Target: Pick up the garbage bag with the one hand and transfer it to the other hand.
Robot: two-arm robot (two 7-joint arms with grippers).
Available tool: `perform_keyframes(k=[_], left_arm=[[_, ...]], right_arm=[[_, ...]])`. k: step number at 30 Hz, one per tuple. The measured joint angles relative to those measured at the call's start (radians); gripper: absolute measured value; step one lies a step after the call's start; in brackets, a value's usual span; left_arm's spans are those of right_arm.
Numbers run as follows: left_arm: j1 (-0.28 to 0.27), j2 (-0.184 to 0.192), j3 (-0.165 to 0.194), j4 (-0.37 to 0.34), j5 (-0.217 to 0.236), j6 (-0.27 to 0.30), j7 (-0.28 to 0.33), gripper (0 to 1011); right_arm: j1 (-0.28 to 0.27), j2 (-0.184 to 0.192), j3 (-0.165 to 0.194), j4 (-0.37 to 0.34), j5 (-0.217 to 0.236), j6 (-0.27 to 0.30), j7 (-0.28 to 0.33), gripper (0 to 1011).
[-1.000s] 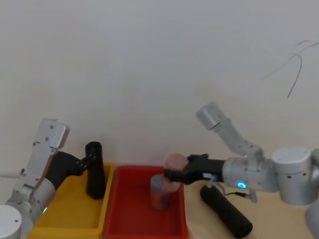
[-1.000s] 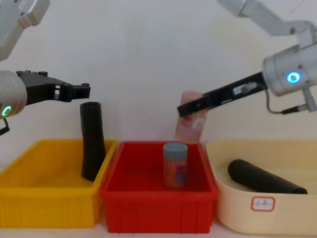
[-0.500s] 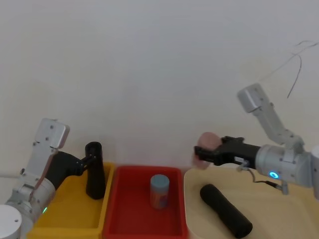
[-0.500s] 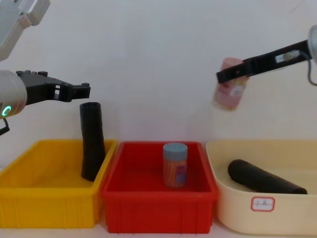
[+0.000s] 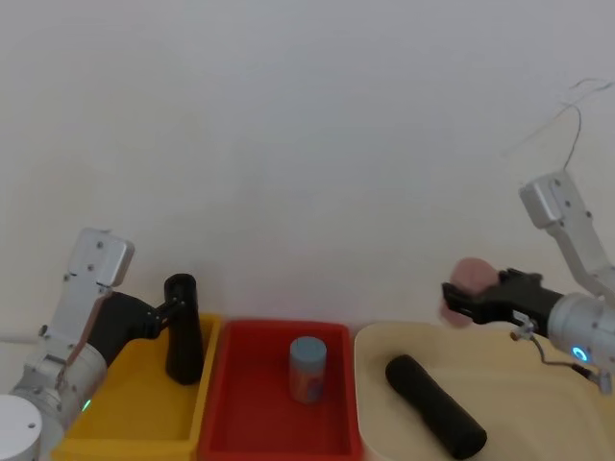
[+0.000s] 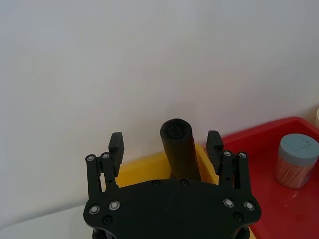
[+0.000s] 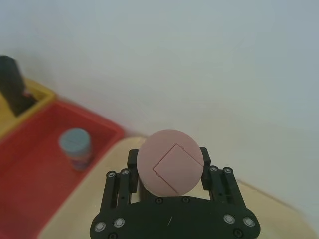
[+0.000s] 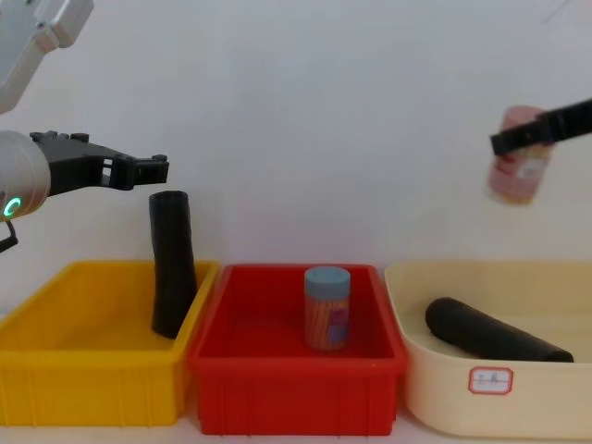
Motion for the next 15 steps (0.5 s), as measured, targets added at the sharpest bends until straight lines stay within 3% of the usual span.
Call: perform_keyframes(k=[8, 15], left_arm=[[0.000, 0.000, 0.000, 0.000, 0.000, 0.000, 0.000, 1002], [0.000, 0.000, 0.000, 0.000, 0.000, 0.000, 0.000, 1002]], right_arm=[[-0.058, -0.002, 0.031, 0.013, -0.018, -0.006, -0.069, 680], [-0.086, -0.014, 0.047, 0.075, -0.027, -0.022, -0.099, 680]])
